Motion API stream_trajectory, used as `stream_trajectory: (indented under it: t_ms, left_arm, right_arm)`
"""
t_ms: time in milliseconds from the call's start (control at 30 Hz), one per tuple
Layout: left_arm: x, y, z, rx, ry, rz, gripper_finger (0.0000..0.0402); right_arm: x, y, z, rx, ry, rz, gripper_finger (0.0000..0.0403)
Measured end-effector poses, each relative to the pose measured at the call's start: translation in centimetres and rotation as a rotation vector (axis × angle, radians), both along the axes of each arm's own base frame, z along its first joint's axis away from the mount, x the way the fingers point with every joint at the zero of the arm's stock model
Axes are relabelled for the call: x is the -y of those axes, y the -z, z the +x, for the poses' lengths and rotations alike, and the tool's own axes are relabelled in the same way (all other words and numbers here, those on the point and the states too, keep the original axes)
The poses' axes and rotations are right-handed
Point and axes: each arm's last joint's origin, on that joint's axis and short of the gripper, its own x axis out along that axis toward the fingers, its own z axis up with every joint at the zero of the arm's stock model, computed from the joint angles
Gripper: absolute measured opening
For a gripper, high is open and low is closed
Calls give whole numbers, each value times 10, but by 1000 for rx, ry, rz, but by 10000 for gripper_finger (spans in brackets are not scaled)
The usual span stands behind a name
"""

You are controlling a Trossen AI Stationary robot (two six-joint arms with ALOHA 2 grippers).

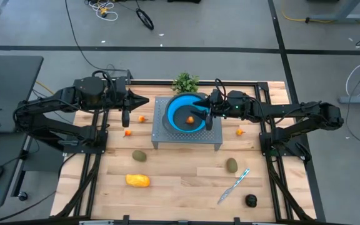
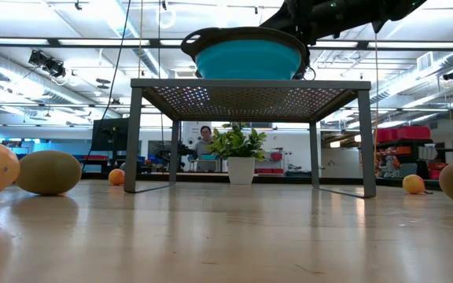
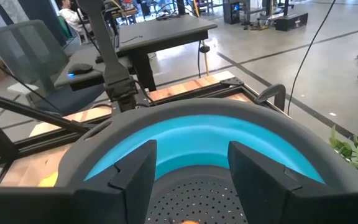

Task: Pick & Place Fruit
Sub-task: Put the top left orange pear into the strainer bowl on the shelf

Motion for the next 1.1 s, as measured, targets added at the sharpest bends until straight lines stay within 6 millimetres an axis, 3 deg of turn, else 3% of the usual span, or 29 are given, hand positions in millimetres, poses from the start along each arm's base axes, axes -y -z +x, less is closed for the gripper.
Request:
stream_trajectory:
  t_ms: [267,667,1100]
  left_arm:
    - [0,0,0,0,0,0,4]
    - [0,0,0,2,-2,-9,4]
    - [0,0,0,6,-4,-14,4]
  right_arm:
    - [0,0,0,-4,-9,-23,185]
    - [0,0,0,-4,-10,-23,98]
    - [0,0,0,-4,-11,-24,79]
